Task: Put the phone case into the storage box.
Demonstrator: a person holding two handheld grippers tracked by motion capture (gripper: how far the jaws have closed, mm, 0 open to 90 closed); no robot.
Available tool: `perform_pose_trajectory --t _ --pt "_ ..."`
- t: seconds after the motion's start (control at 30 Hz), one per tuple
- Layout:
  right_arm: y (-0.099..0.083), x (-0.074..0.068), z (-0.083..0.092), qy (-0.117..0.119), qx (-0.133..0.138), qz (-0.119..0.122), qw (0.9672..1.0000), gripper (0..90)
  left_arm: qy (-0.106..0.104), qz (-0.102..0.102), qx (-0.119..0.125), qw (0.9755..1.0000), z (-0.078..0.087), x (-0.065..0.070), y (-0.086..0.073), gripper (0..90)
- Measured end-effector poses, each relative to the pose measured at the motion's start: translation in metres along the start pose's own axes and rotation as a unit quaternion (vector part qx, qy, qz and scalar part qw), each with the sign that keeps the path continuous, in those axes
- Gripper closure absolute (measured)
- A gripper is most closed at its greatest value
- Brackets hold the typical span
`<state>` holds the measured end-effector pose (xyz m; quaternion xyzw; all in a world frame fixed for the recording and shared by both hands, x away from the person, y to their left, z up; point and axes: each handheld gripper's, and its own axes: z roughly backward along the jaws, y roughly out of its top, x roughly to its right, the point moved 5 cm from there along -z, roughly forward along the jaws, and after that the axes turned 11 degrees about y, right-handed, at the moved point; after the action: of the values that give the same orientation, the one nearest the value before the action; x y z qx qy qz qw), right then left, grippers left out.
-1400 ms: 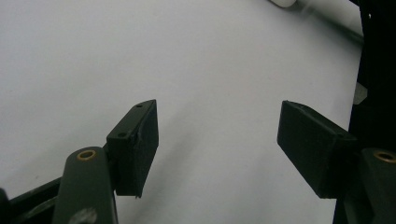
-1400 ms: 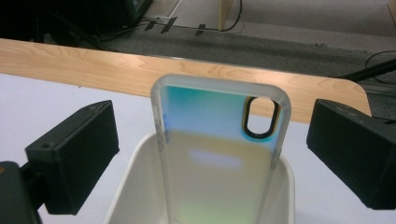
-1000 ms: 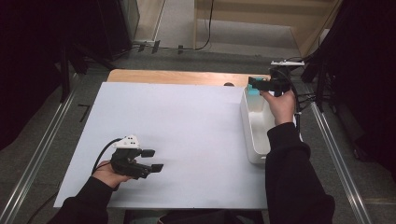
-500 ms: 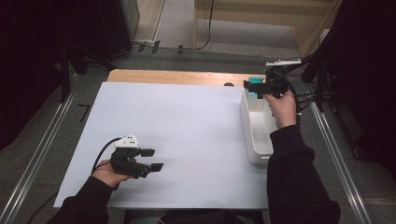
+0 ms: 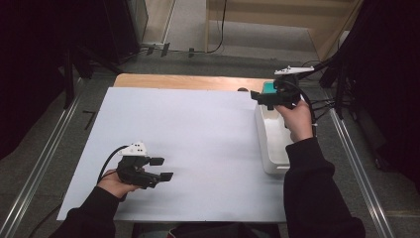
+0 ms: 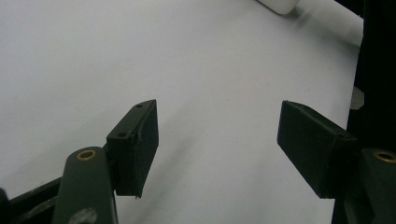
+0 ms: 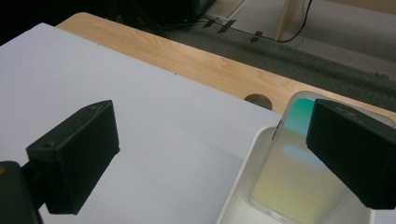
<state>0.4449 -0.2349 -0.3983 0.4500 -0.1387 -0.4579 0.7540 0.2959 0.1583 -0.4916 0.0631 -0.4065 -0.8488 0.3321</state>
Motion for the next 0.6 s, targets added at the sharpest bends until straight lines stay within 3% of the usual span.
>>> perform_pose_trajectory --t 0.17,0.33,0.6 --pt "-0.001 -0.007 0.005 0.013 0.029 0.000 0.9995 1.3 -0.001 0.001 0.003 1.0000 0.000 0.000 0.000 29.0" --pt "-0.004 -0.011 0.008 0.010 0.017 0.000 0.9998 1.4 0.000 0.001 0.002 1.0000 0.000 0.000 0.000 29.0" --pt "-0.012 -0.023 0.006 0.025 0.008 0.007 0.9996 2.7 0.000 -0.001 0.003 1.0000 0.001 0.000 0.001 29.0"
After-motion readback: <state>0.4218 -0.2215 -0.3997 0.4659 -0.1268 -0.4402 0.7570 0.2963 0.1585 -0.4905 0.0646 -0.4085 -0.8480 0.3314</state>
